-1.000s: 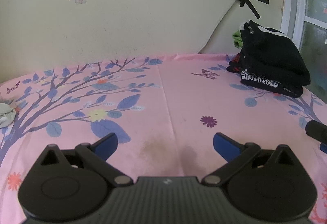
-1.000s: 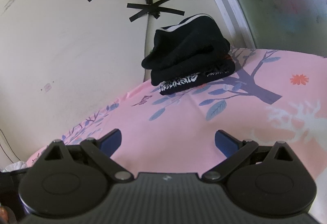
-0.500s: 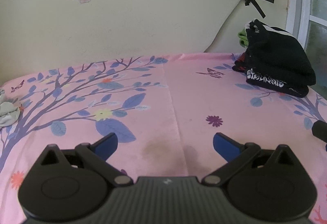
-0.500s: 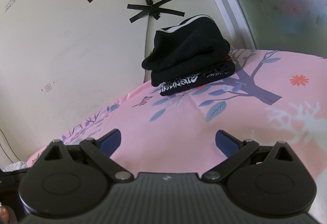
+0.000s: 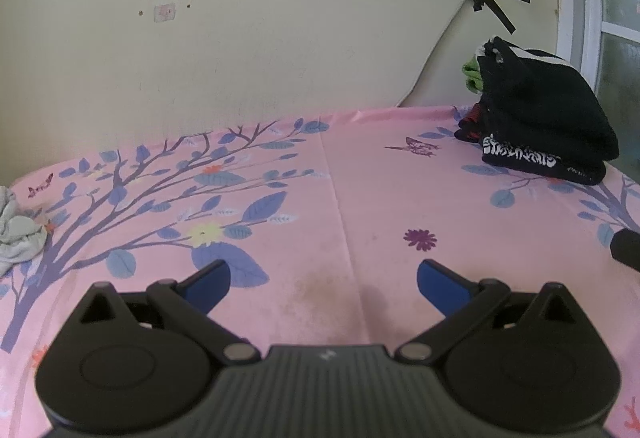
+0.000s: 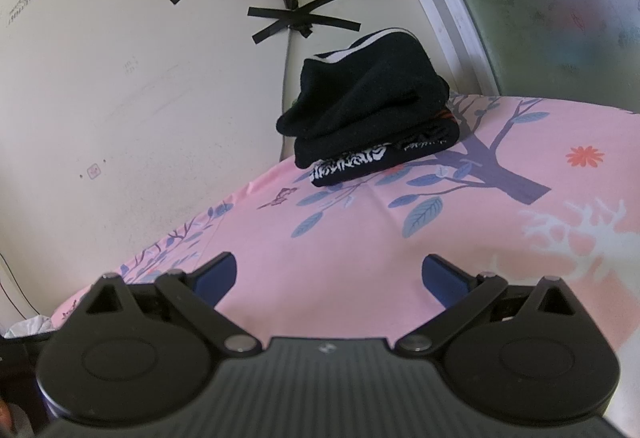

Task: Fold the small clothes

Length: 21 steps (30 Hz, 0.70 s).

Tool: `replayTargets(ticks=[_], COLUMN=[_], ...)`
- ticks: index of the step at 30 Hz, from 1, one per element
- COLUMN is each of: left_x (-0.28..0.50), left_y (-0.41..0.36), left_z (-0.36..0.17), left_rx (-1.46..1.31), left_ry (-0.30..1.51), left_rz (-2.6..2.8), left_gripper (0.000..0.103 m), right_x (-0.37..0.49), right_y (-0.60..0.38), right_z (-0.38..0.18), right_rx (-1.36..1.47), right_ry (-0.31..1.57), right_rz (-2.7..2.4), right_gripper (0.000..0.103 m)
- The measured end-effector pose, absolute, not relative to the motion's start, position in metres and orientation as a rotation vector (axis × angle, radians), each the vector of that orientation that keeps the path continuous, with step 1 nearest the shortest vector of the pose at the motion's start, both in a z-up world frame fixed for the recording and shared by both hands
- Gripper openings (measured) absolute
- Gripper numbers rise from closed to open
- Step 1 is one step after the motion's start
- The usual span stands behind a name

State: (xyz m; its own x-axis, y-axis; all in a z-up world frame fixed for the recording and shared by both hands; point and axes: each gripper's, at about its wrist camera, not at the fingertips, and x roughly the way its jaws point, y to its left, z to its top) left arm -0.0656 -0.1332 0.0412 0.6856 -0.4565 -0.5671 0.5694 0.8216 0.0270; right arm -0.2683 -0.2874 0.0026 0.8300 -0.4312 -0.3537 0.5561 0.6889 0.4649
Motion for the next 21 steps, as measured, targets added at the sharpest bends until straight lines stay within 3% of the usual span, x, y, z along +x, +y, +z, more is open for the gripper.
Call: replayTargets(ticks=[21], left_x=[-0.0615], left_y=[-0.1302], left_z=[0.0413], left_rx=[0.212], left_ry=[0.602], left_rz=[-0.550], left_gripper=[0.103], right_x=[-0.2680], right_y=[-0.2863], right_z=[0.0020], right_rx=[0.589], right_ry=[0.229], right_rz=[-0.559], right_gripper=[0.096])
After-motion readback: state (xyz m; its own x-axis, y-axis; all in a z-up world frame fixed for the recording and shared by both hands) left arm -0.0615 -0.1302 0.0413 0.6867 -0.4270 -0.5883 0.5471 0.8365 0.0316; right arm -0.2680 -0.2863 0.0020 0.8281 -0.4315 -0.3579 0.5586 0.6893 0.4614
